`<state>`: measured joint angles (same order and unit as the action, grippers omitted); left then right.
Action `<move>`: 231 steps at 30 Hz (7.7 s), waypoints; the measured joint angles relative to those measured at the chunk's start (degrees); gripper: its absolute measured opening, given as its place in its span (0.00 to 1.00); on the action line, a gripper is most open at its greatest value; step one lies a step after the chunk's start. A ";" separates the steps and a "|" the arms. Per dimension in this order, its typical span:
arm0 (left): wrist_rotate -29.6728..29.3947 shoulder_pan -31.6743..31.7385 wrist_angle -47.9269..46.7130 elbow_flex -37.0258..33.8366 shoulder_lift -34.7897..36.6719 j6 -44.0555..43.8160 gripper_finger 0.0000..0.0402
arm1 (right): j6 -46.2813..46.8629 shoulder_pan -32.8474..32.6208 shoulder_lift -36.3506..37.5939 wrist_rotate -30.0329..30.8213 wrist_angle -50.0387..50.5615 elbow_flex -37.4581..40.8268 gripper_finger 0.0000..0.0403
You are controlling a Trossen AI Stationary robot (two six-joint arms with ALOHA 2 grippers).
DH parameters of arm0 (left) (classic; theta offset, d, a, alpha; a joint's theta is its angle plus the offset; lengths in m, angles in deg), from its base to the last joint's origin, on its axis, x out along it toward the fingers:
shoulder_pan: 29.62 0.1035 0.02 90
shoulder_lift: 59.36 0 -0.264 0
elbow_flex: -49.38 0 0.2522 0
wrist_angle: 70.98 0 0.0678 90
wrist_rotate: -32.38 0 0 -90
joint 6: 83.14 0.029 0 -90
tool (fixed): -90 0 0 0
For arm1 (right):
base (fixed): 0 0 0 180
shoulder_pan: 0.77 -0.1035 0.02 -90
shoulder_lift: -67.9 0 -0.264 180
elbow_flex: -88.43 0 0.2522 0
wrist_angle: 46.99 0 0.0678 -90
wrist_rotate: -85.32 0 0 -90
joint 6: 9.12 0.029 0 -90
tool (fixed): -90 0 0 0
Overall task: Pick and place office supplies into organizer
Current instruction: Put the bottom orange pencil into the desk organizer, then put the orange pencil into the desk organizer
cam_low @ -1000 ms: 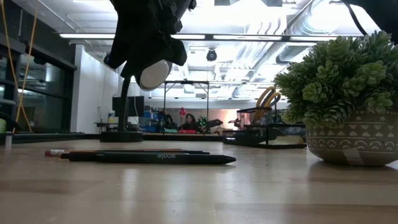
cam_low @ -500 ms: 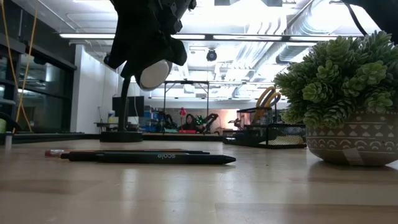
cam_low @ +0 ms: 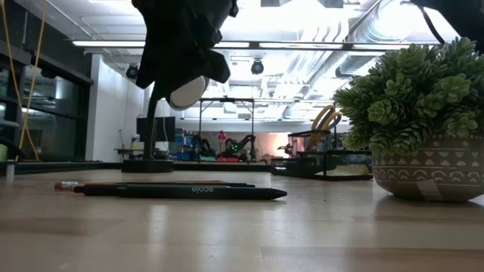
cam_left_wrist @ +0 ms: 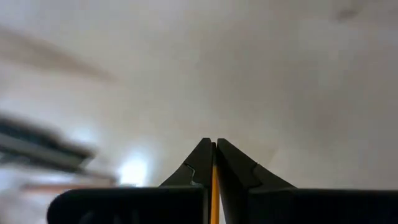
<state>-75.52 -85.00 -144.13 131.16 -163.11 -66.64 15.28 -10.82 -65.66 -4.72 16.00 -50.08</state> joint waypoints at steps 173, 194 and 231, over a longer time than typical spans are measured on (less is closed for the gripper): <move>-36.89 22.00 -30.67 17.61 4.61 -63.16 0.21 | -17.79 37.07 28.18 29.52 -10.93 21.27 0.05; -37.82 37.90 -5.30 17.63 22.48 -53.95 0.21 | -14.66 36.71 51.93 27.70 -43.31 64.66 0.05; -33.67 48.52 20.41 17.66 30.05 -20.69 0.21 | -14.40 42.98 50.71 20.72 -60.25 76.99 0.35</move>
<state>-109.19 -36.47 -123.72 148.81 -133.06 -87.33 0.88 32.16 -14.95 16.00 -44.25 26.91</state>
